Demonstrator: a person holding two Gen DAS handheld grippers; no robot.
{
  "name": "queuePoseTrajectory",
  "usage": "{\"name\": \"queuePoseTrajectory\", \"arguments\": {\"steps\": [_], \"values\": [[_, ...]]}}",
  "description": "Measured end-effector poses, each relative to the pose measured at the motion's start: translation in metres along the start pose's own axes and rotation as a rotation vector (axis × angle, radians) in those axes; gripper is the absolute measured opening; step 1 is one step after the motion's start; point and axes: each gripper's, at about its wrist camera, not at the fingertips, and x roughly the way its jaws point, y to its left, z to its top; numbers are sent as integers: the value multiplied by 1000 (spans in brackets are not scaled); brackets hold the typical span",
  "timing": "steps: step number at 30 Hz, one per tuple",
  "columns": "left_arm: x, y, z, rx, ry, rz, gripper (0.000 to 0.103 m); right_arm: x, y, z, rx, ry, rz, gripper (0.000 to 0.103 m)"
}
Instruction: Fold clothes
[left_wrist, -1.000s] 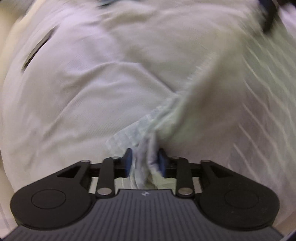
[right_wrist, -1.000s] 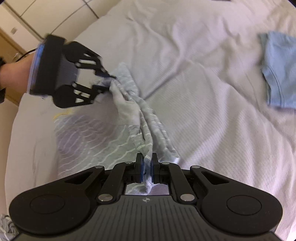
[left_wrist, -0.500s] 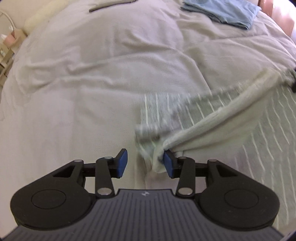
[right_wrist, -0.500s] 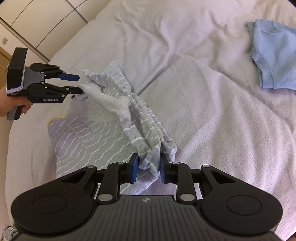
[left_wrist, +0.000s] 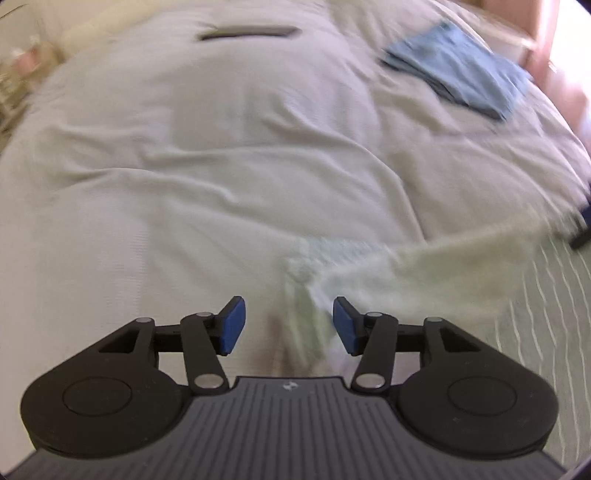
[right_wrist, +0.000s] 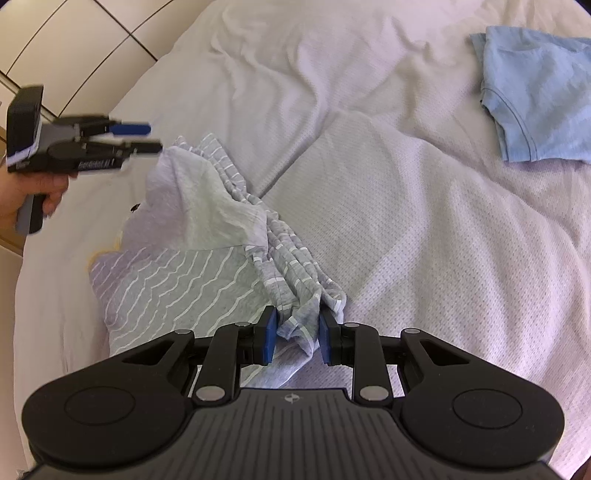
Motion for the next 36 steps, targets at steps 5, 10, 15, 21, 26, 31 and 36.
{"name": "queuePoseTrajectory", "arguments": {"steps": [5,10,15,21,26,31,36], "values": [[19,0,9,-34,6,-36,0,5,-1,-2,19,1,2,17],[20,4,24,-36,-16,-9,0,-5,-3,1,24,-26,12,9],[36,12,21,-93,59,86,7,-7,-9,3,48,-40,3,9],[6,21,4,-168,49,150,13,-8,-12,2,23,-40,-29,12],[-39,-1,-24,-221,8,102,15,-23,-11,2,8,-72,-66,22],[-41,-47,-45,-221,23,-8,15,-30,11,4,-78,-99,-33,22],[-14,-79,-47,-215,30,-83,15,4,36,7,-166,-28,46,22]]}}
